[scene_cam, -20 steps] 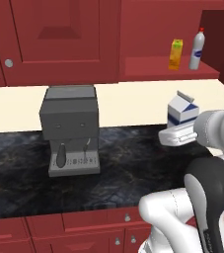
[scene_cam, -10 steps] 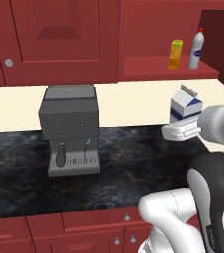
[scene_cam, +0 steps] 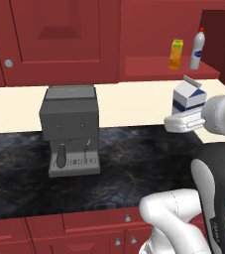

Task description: Pick the bottled water, milk, boxed drink from the counter and place them in the open cabinet.

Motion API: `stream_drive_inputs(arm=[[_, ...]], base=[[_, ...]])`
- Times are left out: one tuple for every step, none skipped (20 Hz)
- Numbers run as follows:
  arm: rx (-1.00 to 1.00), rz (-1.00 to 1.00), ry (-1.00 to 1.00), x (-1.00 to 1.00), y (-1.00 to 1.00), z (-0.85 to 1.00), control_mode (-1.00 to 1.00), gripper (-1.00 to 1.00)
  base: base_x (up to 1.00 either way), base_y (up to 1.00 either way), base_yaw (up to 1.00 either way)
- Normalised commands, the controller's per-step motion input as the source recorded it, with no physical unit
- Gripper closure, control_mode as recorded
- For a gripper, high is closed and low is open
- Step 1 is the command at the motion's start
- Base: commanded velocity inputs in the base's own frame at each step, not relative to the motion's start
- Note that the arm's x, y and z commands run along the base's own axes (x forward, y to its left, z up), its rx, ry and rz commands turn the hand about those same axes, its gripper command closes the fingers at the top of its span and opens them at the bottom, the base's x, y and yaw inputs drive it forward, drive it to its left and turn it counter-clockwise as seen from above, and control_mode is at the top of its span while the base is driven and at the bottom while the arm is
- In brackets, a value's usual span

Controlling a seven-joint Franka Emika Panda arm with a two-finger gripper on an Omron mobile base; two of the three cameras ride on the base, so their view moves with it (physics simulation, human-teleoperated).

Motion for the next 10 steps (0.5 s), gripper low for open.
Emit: stream_drive_inputs(arm=[[0.00,0.00,0.00,0.00,-0.01,0.07,-1.00,1.00],[0.00,0.00,0.00,0.00,-0.01,0.09,-1.00,1.00],[0.00,0.00,0.00,0.06,0.00,0.09,-1.00,1.00],[0.00,0.00,0.00,0.10,0.00,0.08,-1.00,1.00],[0.00,0.00,0.00,0.10,0.00,0.09,-1.00,1.00],[0.00,0.00,0.00,0.09,-0.03,0.07,-1.00,1.00],[0.00,0.00,0.00,0.16,-0.05,0.04,-1.00,1.00],[0.00,0.00,0.00,0.12,-0.08,0.05,-1.00,1.00],[0.00,0.00,0.00,0.11,-0.09,0.03,-1.00,1.00],[0.00,0.00,0.00,0.14,-0.09,0.04,-1.00,1.00]], base=[[0.00,0.00,0.00],[0.00,0.00,0.00],[0.00,0.00,0.00],[0.00,0.00,0.00],[0.00,0.00,0.00],[0.00,0.00,0.00],[0.00,0.00,0.00],[0.00,0.00,0.00],[0.00,0.00,0.00],[0.00,0.00,0.00]])
